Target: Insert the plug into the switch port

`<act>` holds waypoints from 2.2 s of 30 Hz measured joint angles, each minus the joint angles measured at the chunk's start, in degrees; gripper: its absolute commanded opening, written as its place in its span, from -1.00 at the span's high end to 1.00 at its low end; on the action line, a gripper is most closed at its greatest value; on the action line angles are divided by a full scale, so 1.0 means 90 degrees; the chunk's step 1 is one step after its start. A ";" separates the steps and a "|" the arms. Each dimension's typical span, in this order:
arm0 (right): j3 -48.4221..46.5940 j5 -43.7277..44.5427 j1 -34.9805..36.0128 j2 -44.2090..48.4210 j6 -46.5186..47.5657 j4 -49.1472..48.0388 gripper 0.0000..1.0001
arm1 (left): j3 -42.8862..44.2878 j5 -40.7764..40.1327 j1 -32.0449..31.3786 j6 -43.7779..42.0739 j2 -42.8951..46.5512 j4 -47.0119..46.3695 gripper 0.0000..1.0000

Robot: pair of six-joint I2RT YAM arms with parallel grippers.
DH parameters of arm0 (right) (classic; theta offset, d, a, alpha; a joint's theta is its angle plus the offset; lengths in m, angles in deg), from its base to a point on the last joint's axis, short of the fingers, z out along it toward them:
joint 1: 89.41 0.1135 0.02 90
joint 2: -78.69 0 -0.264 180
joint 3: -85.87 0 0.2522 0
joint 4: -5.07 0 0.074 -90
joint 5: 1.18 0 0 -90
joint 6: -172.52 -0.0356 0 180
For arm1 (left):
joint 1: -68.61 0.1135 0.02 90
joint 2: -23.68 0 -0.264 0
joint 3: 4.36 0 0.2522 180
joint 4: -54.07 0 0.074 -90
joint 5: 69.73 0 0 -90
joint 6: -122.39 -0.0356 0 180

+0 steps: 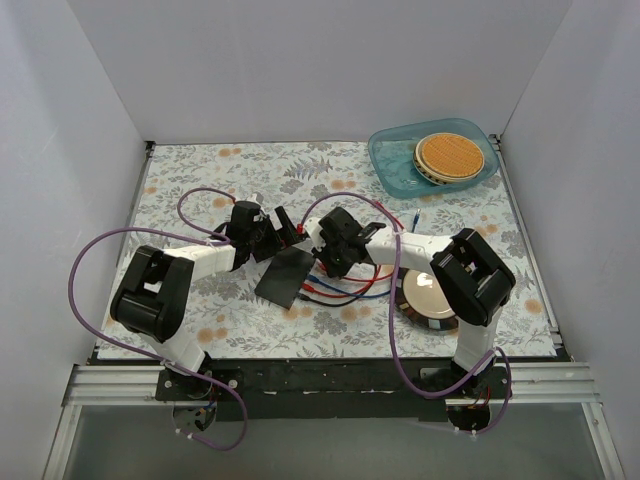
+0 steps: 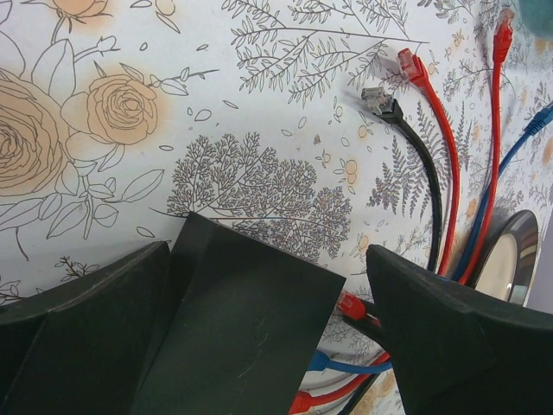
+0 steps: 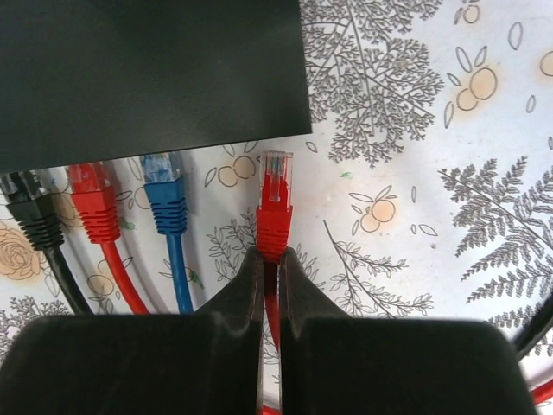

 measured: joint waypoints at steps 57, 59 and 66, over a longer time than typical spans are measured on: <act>-0.1188 -0.0124 0.0168 -0.0699 -0.0117 0.1071 0.97 | -0.0109 0.0143 0.0151 -0.0029 0.0005 -0.0194 -0.93; -0.1241 -0.0126 0.0168 -0.0738 -0.0097 0.1083 0.97 | -0.0109 0.0124 0.0172 -0.0029 0.0015 -0.0177 -0.92; -0.1241 -0.0143 0.0175 -0.0753 -0.0097 0.1054 0.97 | -0.0114 0.0109 0.0175 -0.0051 0.0019 -0.0168 -0.76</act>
